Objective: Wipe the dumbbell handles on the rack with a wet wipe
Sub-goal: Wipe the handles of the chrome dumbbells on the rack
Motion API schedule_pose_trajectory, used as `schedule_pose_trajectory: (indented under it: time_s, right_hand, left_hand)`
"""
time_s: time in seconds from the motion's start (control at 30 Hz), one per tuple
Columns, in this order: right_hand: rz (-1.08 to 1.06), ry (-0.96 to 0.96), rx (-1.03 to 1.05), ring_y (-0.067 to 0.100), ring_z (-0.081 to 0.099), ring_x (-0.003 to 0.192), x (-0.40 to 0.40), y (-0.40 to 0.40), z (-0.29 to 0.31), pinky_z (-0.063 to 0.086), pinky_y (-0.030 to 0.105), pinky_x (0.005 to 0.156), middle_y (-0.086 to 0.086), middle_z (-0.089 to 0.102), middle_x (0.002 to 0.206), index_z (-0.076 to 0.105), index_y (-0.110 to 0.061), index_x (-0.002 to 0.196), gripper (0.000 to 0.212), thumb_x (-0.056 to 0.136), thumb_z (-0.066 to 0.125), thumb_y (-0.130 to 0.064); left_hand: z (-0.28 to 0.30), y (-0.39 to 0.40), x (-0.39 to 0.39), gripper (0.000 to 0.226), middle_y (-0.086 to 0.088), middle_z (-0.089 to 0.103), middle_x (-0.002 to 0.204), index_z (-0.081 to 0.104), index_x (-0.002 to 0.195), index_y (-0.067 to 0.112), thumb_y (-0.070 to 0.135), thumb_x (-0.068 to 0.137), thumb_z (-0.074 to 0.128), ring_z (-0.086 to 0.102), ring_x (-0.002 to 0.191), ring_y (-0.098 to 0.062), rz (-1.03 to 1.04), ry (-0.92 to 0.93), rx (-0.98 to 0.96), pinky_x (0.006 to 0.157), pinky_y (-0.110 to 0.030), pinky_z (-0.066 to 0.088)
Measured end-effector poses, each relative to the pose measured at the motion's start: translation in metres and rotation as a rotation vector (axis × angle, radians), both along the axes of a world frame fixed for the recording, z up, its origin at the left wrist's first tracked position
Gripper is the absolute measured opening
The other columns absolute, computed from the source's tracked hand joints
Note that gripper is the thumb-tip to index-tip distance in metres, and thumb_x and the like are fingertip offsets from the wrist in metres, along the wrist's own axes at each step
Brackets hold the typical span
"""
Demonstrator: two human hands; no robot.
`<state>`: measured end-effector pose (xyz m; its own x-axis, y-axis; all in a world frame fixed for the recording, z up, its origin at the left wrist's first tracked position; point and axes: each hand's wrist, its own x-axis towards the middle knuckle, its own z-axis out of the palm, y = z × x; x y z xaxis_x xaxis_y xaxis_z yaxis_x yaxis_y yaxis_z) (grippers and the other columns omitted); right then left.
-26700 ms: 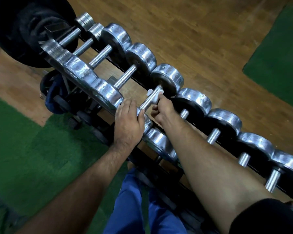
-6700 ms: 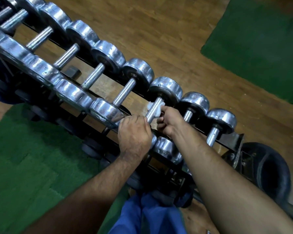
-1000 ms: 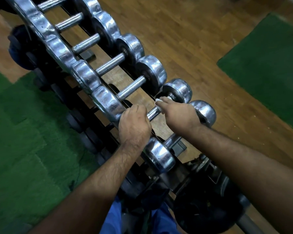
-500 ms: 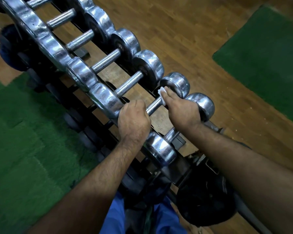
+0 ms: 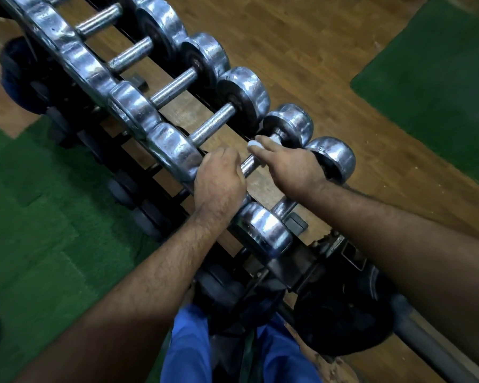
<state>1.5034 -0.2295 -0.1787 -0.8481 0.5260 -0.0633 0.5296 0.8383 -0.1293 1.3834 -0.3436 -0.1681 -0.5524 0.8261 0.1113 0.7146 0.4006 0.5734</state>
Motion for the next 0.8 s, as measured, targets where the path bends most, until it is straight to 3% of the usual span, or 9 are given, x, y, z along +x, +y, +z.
schedule_pose_trajectory:
  time_s: [0.13,0.3,0.43,0.5,0.6,0.73,0.8]
  right_hand:
    - [0.228,-0.022,-0.070,0.019,0.059,0.061,-0.008,-0.027,0.004,0.041,0.028,0.044,-0.024,0.042,0.149,0.047,-0.040,0.139,0.049,0.092,0.034,-0.030]
    - [-0.023,0.058,0.011,0.023,0.070,0.077,0.003,0.002,-0.005,0.045,0.026,0.051,-0.021,0.046,0.147,0.044,-0.046,0.137,0.049,0.095,0.049,-0.021]
    - [0.101,0.030,-0.102,0.022,0.067,0.080,-0.007,-0.037,0.009,0.044,0.029,0.053,-0.025,0.046,0.144,0.043,-0.047,0.136,0.048,0.090,0.030,-0.043]
    - [-0.015,0.090,-0.134,0.019,0.069,0.091,-0.002,-0.034,0.011,0.049,0.029,0.060,-0.028,0.049,0.141,0.044,-0.052,0.136,0.048,0.091,0.030,-0.046]
    - [-0.269,0.259,-0.221,0.017,0.069,0.103,0.010,-0.024,0.008,0.057,0.033,0.074,-0.021,0.058,0.136,0.055,-0.047,0.132,0.040,0.093,0.056,-0.037]
    - [-0.534,0.317,-0.248,0.023,0.069,0.083,0.013,-0.038,0.013,0.056,0.039,0.070,-0.005,0.074,0.094,0.064,-0.041,0.121,0.031,0.091,0.057,-0.047]
    - [-0.741,0.406,-0.469,0.022,0.068,0.075,0.009,-0.033,0.012,0.057,0.036,0.066,-0.003,0.074,0.090,0.067,-0.035,0.118,0.031,0.091,0.057,-0.047]
  left_hand:
    - [0.001,-0.001,0.001,0.010,-0.001,0.052,0.082,0.054,0.081,0.010,0.006,0.083,0.045,0.049,0.086,-0.020,0.051,-0.045,0.028,0.070,-0.033,0.038]
    - [0.000,-0.004,0.004,0.013,-0.005,0.055,0.088,0.055,0.087,0.009,0.002,0.084,0.045,0.044,0.090,-0.018,0.067,-0.021,0.082,0.072,-0.024,0.029]
    - [0.007,-0.003,0.006,0.014,-0.008,0.056,0.092,0.056,0.088,0.007,0.002,0.081,0.046,0.044,0.093,-0.020,0.095,-0.045,0.050,0.074,-0.023,0.027]
    - [0.010,-0.003,0.008,0.014,-0.008,0.057,0.095,0.056,0.091,0.009,0.004,0.083,0.045,0.047,0.096,-0.022,0.085,-0.031,0.009,0.075,-0.027,0.032]
    - [0.009,0.000,0.007,0.015,-0.007,0.057,0.096,0.056,0.092,0.011,0.006,0.087,0.043,0.048,0.092,-0.022,0.049,0.041,-0.051,0.075,-0.036,0.044]
    - [0.006,0.005,0.004,0.015,-0.005,0.058,0.088,0.057,0.084,0.012,0.009,0.087,0.043,0.049,0.086,-0.021,0.055,0.048,-0.082,0.071,-0.039,0.047]
    - [0.005,0.004,0.004,0.014,-0.006,0.057,0.085,0.056,0.082,0.012,0.010,0.087,0.043,0.050,0.084,-0.022,0.043,0.052,-0.067,0.069,-0.042,0.046]
